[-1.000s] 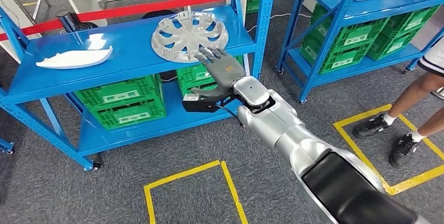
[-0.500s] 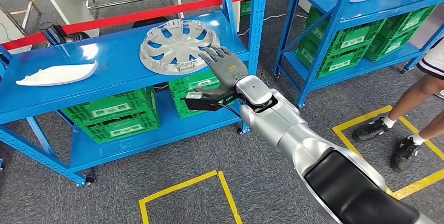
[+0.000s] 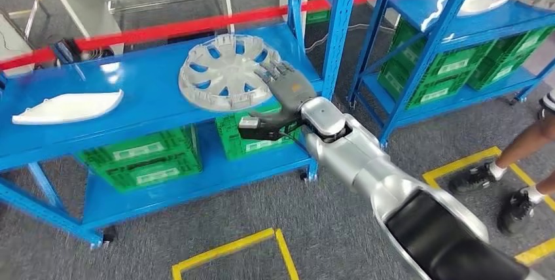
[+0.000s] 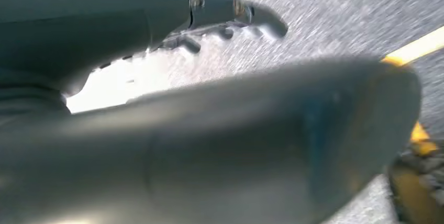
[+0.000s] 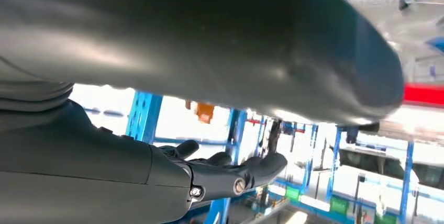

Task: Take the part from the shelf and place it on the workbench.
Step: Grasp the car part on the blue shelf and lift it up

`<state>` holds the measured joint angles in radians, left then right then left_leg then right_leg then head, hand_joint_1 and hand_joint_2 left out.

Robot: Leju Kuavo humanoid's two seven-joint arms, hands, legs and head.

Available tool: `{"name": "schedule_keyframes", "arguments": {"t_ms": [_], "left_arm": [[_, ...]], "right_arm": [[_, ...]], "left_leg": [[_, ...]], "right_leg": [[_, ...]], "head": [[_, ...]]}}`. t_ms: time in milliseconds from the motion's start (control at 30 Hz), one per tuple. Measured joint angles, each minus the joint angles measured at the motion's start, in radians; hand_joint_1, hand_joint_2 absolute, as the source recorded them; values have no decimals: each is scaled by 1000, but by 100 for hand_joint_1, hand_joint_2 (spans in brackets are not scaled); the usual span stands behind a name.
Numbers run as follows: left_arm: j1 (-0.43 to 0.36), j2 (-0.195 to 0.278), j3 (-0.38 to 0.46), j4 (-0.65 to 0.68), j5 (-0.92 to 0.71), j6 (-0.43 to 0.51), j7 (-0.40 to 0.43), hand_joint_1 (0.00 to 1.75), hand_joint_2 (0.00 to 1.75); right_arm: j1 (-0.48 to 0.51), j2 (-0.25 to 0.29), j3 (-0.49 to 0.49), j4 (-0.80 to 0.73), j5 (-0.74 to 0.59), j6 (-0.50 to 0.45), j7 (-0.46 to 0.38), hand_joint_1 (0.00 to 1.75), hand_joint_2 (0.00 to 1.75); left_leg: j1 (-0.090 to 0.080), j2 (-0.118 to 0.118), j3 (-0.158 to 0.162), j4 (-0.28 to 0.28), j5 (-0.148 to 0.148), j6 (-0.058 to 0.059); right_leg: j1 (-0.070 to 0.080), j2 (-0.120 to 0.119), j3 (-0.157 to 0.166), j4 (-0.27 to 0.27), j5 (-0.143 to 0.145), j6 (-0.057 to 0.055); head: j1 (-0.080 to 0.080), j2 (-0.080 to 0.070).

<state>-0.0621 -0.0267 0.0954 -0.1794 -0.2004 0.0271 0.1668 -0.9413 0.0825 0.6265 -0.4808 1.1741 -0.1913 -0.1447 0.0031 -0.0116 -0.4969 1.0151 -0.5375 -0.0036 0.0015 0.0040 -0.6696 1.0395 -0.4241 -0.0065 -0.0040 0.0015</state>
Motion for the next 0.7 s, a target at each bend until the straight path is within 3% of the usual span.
{"name": "schedule_keyframes", "arguments": {"t_ms": [100, 133, 200, 267, 300, 333, 367, 400, 433, 500, 533, 600, 633, 700], "left_arm": [[-4, 2, 0, -1, 0, 1, -4, 0, 0], [-5, 2, 0, -2, 0, 2, -1, 0, 0], [-6, 2, 0, -2, 0, 3, 1, 0, 0], [-7, 2, 0, -2, 0, 4, -6, 0, 0], [-5, 2, 0, -2, 0, 4, -8, 0, 0], [-3, 2, 0, -2, 0, 4, -6, 0, 0], [-2, 3, 0, -1, 0, 4, -3, 0, 0], [0, 3, 0, -1, 0, 4, 0, 0, 0], [2, 3, 0, 0, 0, 4, 3, 0, 0], [3, 3, 0, 2, -1, 5, -8, 0, 0], [3, 2, 0, 2, -1, 5, -15, 0, 0], [3, 2, 0, 1, -1, 5, -16, 0, 0], [2, 2, 0, 0, -1, 6, -12, 0, 0], [-1, 1, 0, 0, 0, 5, -7, 0, 0]], "right_arm": [[-1, -2, 4, -2, -4, -3, 0, 0, 0], [-2, -2, 5, -2, -5, -3, 0, 0, 0], [-3, -1, 7, -4, -6, -3, -1, 0, 0], [-1, 0, 10, -4, -6, -1, -2, 0, 0], [1, 0, 12, -4, -7, 0, -2, 0, 0], [2, 0, 13, -4, -7, 1, -2, 0, 0], [2, 0, 14, -4, -8, 1, -2, 0, 0], [3, 0, 14, -4, -9, 1, -2, 0, 0], [3, 0, 14, -3, -11, 1, -2, 0, 0], [4, 1, 16, -2, -13, 1, -2, 0, 0], [4, 1, 16, -2, -13, 1, -2, 0, 0], [3, 1, 18, -3, -14, 0, -2, 0, 0], [1, 1, 18, -4, -15, -1, -2, 0, 0], [0, 1, 18, -4, -17, -2, -2, 0, 0]], "left_leg": [[0, 0, 12, 15, -5, -20], [1, 2, 1, 42, -3, -26], [3, 4, -61, 144, -18, -35], [5, 5, -153, 258, -64, -43], [6, 5, -188, 286, -83, -44], [6, 6, -208, 283, -86, -44], [7, 7, -213, 247, -63, -43], [8, 8, -207, 187, -14, -43], [8, 11, -201, 116, 54, -41], [6, 16, -189, 25, 142, -29], [5, 18, -188, 9, 155, -21], [6, 16, -174, 8, 145, -5], [7, 15, -165, 5, 141, 2], [10, 14, -144, 0, 130, 13]], "right_leg": [[0, 1, 25, -11, -8, -24], [-2, 2, 38, -15, -14, -32], [-4, 2, 64, -21, -28, -42], [-5, 3, 86, -22, -48, -44], [-5, 3, 98, -22, -60, -44], [-6, 4, 113, -22, -72, -43], [-7, 4, 130, -22, -85, -40], [-8, 4, 147, -22, -99, -37], [-8, 4, 161, -21, -114, -32], [-5, 4, 178, -23, -137, -21], [-3, 5, 184, -23, -143, -14], [-3, 5, 185, -10, -142, -2], [-3, 4, 172, 21, -135, 3], [-5, 2, 107, 128, -141, 13]], "head": [[0, 0], [-2, 0], [-6, 0], [-7, 0], [-7, 0], [-7, 0], [-7, 0], [-7, 0], [-8, 0], [-11, 0], [-12, 0], [-10, 0], [-9, 0], [-7, 0]]}}
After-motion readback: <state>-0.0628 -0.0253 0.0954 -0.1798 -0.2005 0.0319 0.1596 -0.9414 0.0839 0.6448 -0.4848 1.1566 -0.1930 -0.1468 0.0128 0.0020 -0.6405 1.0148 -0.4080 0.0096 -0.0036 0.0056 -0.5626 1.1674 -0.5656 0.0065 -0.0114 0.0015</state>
